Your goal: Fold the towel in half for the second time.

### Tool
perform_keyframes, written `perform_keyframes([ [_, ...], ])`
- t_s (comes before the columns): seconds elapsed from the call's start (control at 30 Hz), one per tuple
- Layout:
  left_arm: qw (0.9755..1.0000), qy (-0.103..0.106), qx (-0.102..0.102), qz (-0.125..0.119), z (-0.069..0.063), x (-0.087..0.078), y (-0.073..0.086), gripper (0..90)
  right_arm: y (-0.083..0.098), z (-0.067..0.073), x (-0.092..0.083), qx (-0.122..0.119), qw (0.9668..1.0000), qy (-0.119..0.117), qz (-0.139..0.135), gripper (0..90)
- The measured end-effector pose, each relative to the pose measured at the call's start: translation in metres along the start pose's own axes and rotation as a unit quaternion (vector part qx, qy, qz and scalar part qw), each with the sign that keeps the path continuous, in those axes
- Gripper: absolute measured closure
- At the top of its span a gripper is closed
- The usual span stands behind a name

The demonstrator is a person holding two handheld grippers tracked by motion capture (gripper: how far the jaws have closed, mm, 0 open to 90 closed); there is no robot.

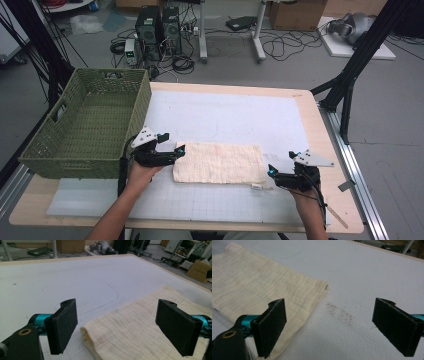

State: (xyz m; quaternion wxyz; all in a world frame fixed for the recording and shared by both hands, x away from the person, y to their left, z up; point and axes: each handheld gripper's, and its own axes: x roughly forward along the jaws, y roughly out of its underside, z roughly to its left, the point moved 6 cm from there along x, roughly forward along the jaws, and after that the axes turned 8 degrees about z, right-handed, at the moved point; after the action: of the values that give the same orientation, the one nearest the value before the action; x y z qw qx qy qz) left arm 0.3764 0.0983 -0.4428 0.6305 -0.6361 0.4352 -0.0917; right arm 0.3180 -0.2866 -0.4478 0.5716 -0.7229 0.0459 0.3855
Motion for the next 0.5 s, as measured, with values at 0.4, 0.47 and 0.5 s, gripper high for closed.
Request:
perform_keyframes([
  [0.4,0.9984,-0.015,-0.02,0.051,0.018,0.023,-0.004,23.2,0.006,0.001,-0.001,0.007,0.9999,-0.002,0.008,11.4],
  [0.47,0.997,-0.033,-0.013,0.068,0.021,0.029,0.001,27.9,0.006,0.001,0.0,0.006,0.9999,0.0,0.01,11.4],
  [0.5,0.9964,-0.04,-0.005,0.074,0.022,0.031,0.002,30.6,0.006,0.001,0.0,0.005,0.9999,0.0,0.012,11.4],
])
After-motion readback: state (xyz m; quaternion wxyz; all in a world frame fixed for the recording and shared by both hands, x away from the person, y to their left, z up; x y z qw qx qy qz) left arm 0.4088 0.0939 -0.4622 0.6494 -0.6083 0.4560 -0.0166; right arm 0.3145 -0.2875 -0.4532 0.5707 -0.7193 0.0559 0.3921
